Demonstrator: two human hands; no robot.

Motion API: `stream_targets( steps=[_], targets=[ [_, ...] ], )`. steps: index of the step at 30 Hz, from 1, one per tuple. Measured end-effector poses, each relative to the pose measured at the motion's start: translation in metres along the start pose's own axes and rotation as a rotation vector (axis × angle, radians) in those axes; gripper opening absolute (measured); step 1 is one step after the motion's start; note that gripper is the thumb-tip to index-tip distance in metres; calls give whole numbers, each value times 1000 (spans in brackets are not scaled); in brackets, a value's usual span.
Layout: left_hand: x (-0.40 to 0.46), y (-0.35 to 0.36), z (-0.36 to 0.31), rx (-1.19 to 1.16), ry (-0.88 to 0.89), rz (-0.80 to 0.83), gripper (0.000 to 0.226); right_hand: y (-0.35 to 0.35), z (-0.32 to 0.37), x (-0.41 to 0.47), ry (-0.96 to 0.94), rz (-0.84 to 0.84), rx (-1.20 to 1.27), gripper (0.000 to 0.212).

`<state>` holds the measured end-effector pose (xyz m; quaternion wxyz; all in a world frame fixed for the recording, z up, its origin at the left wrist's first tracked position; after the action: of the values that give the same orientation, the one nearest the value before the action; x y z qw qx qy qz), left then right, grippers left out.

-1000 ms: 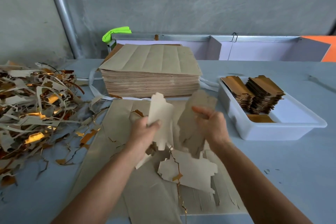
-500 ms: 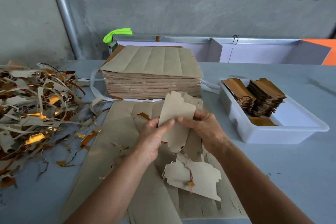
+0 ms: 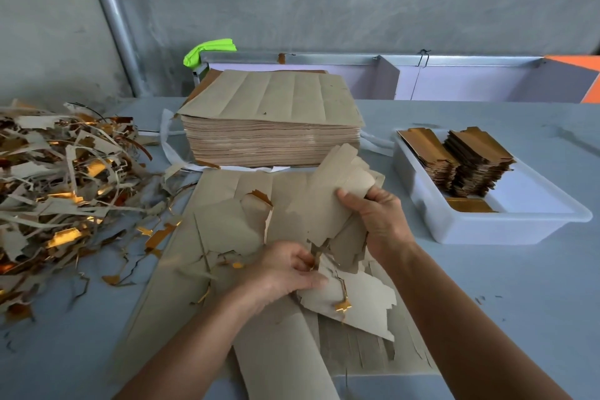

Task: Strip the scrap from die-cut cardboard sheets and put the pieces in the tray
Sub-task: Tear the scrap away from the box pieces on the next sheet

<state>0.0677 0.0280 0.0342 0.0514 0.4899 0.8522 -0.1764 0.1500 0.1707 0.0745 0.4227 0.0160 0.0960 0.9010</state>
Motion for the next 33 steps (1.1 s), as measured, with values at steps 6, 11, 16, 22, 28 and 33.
stream_targets(
  steps=[6, 11, 16, 22, 28, 33],
  targets=[
    [0, -19, -1, 59, 143, 58, 12, -18, 15, 8, -14, -292, 60, 5],
    [-4, -46, -14, -157, 222, 84, 14, -51, 34, 12, -190, -283, -374, 33],
    [-2, -60, -30, -200, 275, 144, 14, -56, 37, 15, -343, -106, -638, 83],
    [2, -84, -31, -39, 341, -60, 21, -76, 54, 23, -366, -535, -567, 55],
    [10, -70, -53, 201, 467, 37, 18, -32, 42, 5, -272, -120, -709, 21],
    [24, -53, -72, 277, 563, 3, 18, 8, 34, -14, -271, 260, -727, 36]
  ],
)
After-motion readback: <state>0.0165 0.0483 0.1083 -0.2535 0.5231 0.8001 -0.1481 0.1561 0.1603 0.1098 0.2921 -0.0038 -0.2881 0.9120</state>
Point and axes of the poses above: each hand's wrist, its own x-axis towards the middle knuckle, its own y-axis out of the palm, z = x × y, the point moved 1 cm from there along x, towards the middle knuckle, and after that the axes turned 8 degrees about -x, right-handed, at the moved point
